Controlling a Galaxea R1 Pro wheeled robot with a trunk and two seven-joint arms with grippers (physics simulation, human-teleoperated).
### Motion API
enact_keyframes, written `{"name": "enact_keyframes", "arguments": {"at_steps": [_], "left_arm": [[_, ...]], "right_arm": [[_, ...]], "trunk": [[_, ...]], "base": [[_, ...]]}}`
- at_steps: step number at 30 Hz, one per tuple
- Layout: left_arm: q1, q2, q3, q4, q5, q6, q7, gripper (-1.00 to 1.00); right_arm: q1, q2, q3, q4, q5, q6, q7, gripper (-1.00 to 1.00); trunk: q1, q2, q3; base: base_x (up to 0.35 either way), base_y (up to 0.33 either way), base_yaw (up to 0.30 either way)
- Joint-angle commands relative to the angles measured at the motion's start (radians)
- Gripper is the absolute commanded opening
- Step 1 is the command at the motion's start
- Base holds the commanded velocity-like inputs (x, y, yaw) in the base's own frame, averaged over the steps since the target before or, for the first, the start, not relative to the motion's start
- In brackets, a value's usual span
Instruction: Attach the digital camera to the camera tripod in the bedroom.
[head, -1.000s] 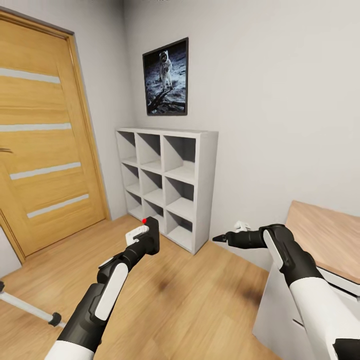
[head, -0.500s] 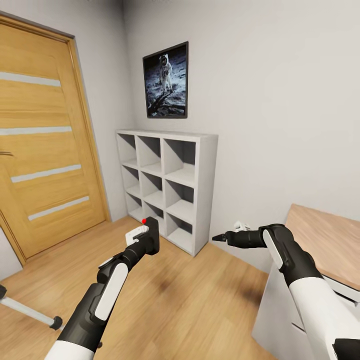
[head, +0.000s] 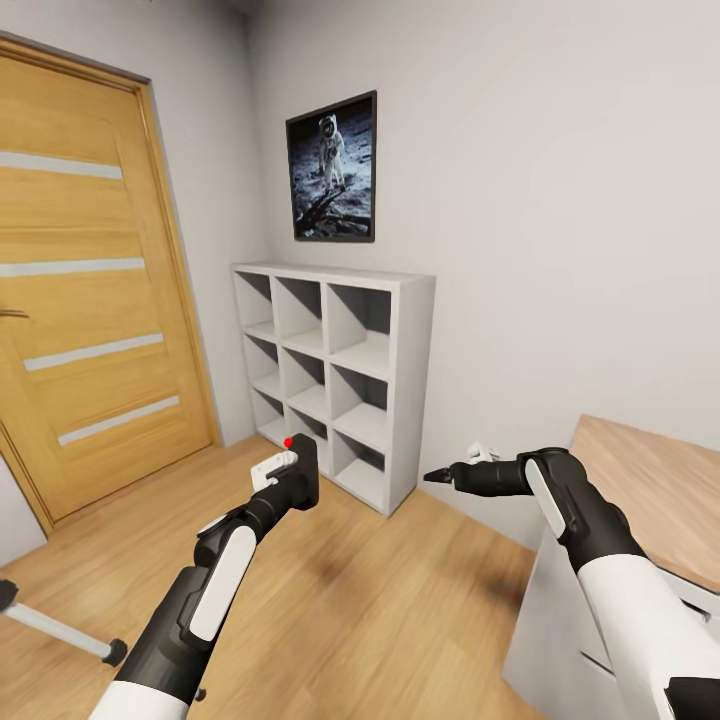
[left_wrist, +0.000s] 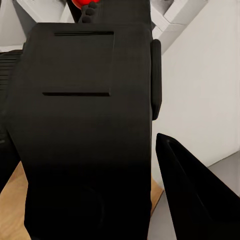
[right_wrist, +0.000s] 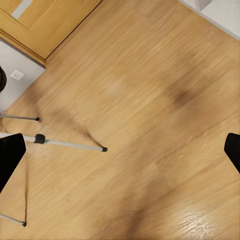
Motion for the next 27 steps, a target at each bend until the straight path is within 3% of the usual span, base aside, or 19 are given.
{"name": "enact_keyframes", "arguments": {"at_steps": [1, 27], "left_arm": [[-0.001, 0.000, -0.001, -0.002, 0.009, 0.003, 0.008, -1.00], [-0.001, 0.000, 0.000, -0.002, 0.009, 0.002, 0.007, -1.00]], "right_arm": [[-0.001, 0.000, 0.000, 0.000, -0.007, 0.007, -0.003, 1.00], [-0.001, 0.000, 0.001, 0.000, -0.001, 0.005, -0.003, 1.00]], "trunk": [[-0.004, 0.007, 0.002], [-0.104, 0.189, 0.084]], "base": [[0.000, 0.000, 0.000], [0.000, 0.000, 0.000]]}}
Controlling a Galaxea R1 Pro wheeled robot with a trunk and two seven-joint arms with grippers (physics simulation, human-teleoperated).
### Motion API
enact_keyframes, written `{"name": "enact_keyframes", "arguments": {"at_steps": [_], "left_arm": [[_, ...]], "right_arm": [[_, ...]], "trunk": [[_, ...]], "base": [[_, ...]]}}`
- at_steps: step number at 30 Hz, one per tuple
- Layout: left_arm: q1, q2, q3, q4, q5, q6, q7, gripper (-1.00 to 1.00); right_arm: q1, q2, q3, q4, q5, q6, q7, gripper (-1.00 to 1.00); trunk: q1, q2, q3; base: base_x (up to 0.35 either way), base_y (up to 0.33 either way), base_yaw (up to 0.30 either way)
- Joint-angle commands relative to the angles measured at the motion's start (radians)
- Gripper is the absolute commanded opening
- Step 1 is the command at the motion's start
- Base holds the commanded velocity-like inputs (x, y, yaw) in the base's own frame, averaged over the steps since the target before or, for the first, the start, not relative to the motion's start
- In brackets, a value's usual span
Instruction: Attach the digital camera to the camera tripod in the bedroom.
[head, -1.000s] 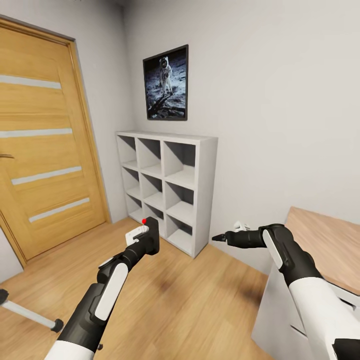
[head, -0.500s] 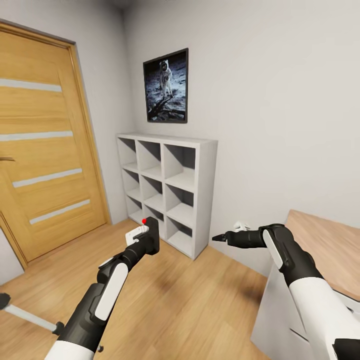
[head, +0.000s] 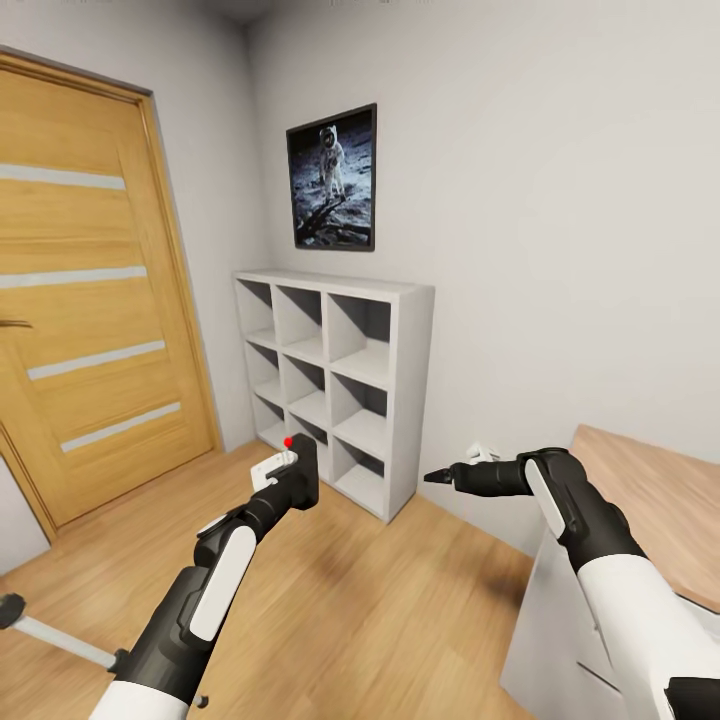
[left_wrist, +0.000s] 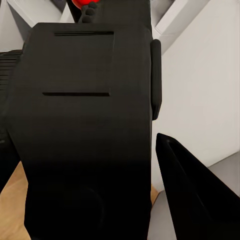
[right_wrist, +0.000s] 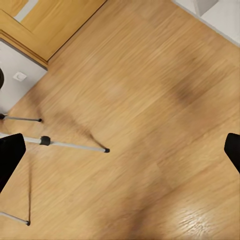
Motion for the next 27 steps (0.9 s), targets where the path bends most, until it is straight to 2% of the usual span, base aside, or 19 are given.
{"name": "enact_keyframes", "arguments": {"at_steps": [1, 27], "left_arm": [[-0.001, 0.000, -0.001, -0.002, 0.009, 0.003, 0.008, -1.00], [-0.001, 0.000, 0.001, 0.000, 0.009, 0.003, 0.008, -1.00]], "right_arm": [[-0.001, 0.000, 0.000, 0.000, -0.008, 0.007, -0.004, 1.00], [-0.001, 0.000, 0.000, 0.011, -0.007, -0.001, -0.009, 1.00]], "trunk": [[-0.004, 0.007, 0.002], [-0.104, 0.189, 0.083]], "base": [[0.000, 0.000, 0.000], [0.000, 0.000, 0.000]]}}
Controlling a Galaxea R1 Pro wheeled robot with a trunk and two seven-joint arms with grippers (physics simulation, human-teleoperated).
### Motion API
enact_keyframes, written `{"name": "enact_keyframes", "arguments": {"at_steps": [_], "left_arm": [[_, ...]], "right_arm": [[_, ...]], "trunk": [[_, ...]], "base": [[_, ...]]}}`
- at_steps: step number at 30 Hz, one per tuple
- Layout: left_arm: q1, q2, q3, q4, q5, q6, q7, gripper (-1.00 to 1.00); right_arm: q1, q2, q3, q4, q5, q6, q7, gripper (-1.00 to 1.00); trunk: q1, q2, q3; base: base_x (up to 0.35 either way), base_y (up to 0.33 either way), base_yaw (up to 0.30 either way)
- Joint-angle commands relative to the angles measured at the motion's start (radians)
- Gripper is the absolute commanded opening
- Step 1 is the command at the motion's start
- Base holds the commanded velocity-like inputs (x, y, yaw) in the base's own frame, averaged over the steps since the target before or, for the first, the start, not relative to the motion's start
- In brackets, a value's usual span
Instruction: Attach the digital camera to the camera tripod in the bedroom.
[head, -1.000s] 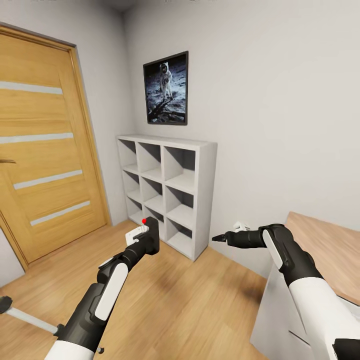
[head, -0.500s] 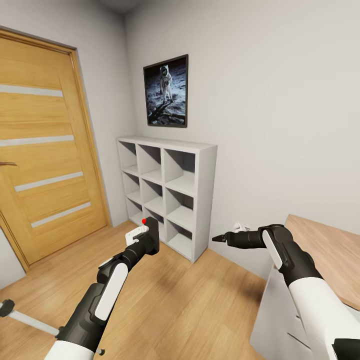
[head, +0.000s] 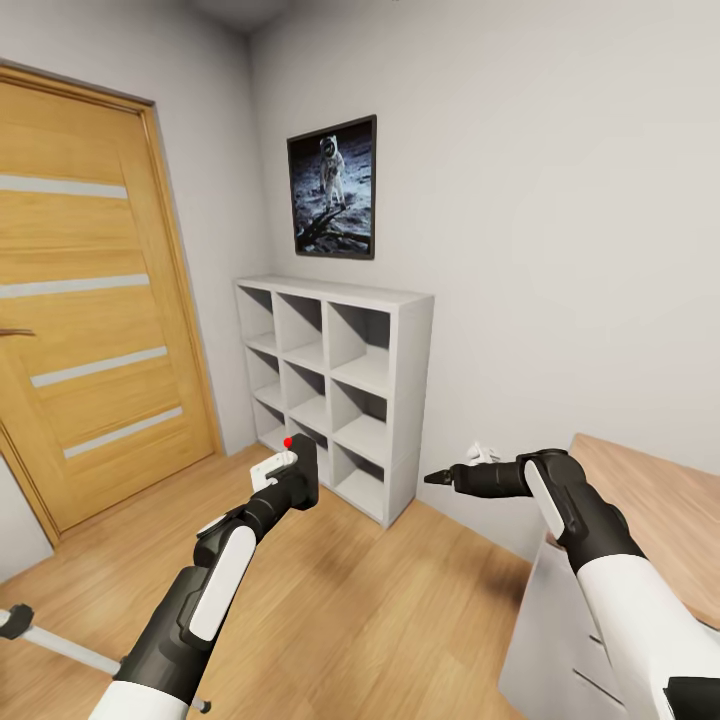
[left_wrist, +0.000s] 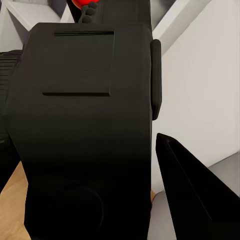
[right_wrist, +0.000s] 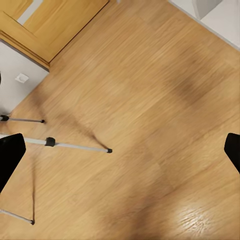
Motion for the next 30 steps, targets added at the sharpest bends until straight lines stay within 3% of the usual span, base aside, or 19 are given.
{"name": "enact_keyframes", "arguments": {"at_steps": [1, 30], "left_arm": [[-0.001, 0.000, -0.001, -0.001, 0.009, 0.003, 0.008, -1.00], [-0.001, 0.002, 0.002, 0.008, 0.009, 0.003, 0.008, -1.00]], "right_arm": [[-0.001, 0.000, 0.000, 0.000, -0.008, 0.007, -0.004, 1.00], [-0.001, 0.005, 0.001, 0.002, -0.008, 0.007, -0.004, 1.00]], "trunk": [[-0.004, 0.006, 0.002], [-0.115, 0.209, 0.093]], "base": [[0.000, 0.000, 0.000], [0.000, 0.000, 0.000]]}}
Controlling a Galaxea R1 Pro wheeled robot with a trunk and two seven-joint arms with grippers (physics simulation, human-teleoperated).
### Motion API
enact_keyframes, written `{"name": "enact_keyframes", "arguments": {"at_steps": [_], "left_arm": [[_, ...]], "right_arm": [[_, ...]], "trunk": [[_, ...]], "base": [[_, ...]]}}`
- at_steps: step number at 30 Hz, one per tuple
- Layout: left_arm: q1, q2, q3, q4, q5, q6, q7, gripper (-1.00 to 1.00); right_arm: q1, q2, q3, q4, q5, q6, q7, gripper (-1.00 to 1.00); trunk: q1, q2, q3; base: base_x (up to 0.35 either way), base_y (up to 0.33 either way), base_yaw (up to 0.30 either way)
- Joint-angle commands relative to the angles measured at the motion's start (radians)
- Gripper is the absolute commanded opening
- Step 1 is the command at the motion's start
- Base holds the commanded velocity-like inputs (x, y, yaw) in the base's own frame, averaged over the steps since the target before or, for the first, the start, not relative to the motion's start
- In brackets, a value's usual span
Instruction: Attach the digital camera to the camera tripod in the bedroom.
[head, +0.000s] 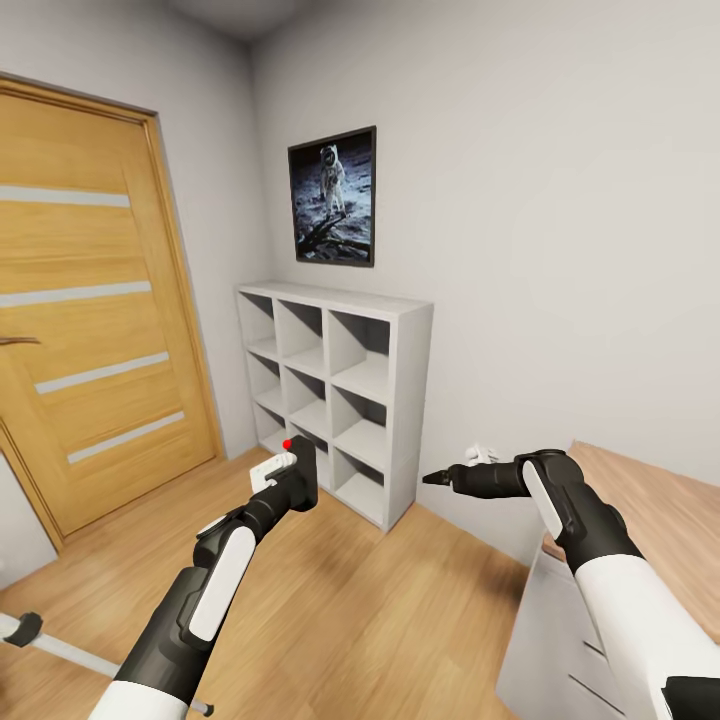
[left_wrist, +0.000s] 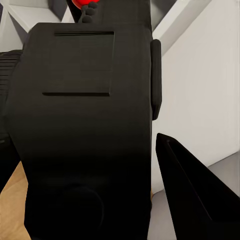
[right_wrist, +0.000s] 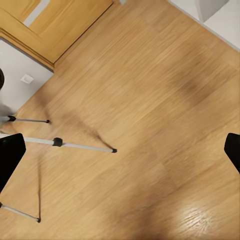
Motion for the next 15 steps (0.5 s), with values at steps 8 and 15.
{"name": "enact_keyframes", "arguments": {"at_steps": [8, 15], "left_arm": [[-0.001, 0.000, -0.001, -0.002, 0.009, 0.003, 0.008, -1.00], [-0.001, 0.000, -0.001, 0.001, 0.009, 0.003, 0.008, -1.00]], "right_arm": [[-0.001, 0.000, 0.002, 0.000, -0.009, 0.006, -0.005, 1.00], [-0.001, 0.000, 0.002, 0.001, -0.009, 0.007, -0.004, 1.00]], "trunk": [[-0.031, 0.055, 0.024], [-0.057, 0.104, 0.046]], "base": [[0.000, 0.000, 0.000], [0.000, 0.000, 0.000]]}}
